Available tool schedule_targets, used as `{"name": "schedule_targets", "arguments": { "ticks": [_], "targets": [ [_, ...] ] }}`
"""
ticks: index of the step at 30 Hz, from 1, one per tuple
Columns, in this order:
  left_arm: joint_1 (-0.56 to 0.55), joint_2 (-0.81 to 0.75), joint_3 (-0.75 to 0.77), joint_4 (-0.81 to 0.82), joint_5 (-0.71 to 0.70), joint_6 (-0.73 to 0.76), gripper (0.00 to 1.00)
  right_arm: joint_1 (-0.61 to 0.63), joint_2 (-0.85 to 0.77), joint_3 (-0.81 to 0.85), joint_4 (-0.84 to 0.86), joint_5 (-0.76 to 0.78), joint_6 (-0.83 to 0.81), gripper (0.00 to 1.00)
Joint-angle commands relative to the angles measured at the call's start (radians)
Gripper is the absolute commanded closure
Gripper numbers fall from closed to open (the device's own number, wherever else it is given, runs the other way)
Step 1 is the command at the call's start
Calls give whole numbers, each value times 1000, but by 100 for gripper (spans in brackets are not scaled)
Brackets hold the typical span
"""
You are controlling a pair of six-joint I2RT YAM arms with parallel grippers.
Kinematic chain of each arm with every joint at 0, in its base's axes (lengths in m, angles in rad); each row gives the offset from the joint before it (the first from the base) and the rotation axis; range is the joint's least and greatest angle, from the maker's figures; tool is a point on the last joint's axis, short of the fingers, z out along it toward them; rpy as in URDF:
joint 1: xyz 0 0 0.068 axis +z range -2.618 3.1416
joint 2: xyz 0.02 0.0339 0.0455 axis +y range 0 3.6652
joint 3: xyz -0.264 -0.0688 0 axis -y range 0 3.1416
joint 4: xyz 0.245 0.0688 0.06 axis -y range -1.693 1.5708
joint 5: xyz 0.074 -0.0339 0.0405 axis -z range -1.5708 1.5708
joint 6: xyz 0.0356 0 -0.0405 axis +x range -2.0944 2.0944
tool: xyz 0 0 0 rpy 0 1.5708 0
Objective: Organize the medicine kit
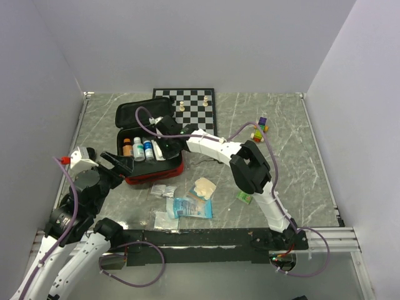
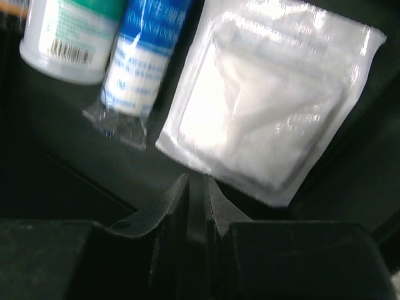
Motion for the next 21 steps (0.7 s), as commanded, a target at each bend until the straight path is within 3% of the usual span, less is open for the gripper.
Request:
{"name": "schedule_targets", "arguments": {
  "ticks": [1,16,21],
  "targets": [
    [-2,15,1,30,13,-10,4,-16,58,104,-59,27,26,77],
    [-2,24,-7,34,5,-5,4,-103,110,245,-62,21,99,76],
    [-2,25,-1,27,4,-7,4,-105,57,211,-34,-12,81,66]
  ]
}}
